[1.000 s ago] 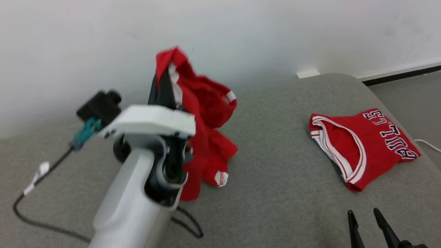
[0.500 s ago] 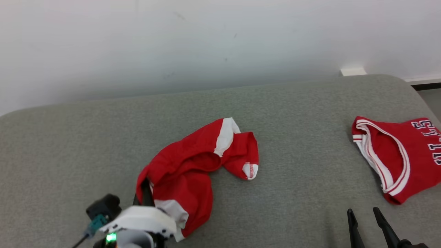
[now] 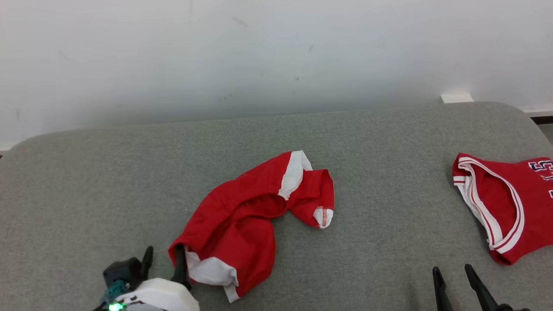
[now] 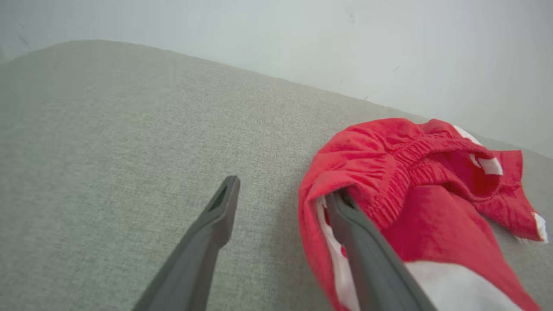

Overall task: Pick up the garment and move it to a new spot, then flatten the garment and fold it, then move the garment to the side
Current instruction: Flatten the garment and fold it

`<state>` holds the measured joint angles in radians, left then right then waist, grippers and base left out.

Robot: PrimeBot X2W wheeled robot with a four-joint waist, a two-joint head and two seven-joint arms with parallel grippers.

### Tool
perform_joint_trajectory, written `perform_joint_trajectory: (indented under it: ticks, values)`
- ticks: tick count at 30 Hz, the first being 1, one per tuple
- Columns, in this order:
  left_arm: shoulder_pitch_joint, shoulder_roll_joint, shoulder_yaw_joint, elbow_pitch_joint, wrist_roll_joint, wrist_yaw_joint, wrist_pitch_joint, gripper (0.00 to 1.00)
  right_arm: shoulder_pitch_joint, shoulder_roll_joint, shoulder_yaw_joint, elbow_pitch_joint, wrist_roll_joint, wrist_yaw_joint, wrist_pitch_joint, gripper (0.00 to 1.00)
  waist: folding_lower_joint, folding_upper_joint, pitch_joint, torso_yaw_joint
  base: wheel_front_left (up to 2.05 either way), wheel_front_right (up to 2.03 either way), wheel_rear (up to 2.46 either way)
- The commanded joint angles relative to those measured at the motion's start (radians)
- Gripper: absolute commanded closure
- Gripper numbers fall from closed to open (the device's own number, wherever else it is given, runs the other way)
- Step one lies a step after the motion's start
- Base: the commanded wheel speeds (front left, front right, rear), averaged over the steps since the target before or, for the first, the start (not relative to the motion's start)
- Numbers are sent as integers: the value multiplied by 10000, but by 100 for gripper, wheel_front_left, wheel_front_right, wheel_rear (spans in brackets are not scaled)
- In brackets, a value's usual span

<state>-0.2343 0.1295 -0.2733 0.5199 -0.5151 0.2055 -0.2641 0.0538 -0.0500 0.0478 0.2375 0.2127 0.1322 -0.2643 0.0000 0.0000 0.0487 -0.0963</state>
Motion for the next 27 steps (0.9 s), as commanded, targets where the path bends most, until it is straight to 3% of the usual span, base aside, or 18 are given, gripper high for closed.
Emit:
perform_joint_trajectory:
  ticks: [1, 4, 6, 11, 19, 27]
  values:
    - [219, 226, -63, -117, 164, -56, 1, 0, 147, -18, -66, 38, 57, -30, 8, 0, 0, 0, -103, -22, 0, 0, 0]
    - [358, 820, -275, -721, 645, -100, 29, 0, 309, -17, -132, 27, 75, -30, 8, 0, 0, 0, -322, -16, 0, 0, 0]
    - [298, 1278, -709, -1425, 1156, -367, 142, 0, 400, -17, -167, 13, 60, -29, 8, 0, 0, 0, -434, -8, 0, 0, 0]
    - [-161, 2212, -2041, -2932, 2320, -1048, 1666, 0, 352, -17, -74, -45, 56, -30, 8, 0, 0, 0, -509, -85, 0, 0, 0]
    - [-831, 2504, -3004, -3273, 2315, -2015, 3967, 0, 269, -17, 117, 9, 243, -30, 9, 0, 0, 0, -342, -599, 0, 0, 0]
    - [-1232, 2478, -2862, -2830, 2141, -2018, 4120, 0, 281, -17, 132, 20, 258, -30, 9, 0, 0, 0, -78, -863, 0, 0, 0]
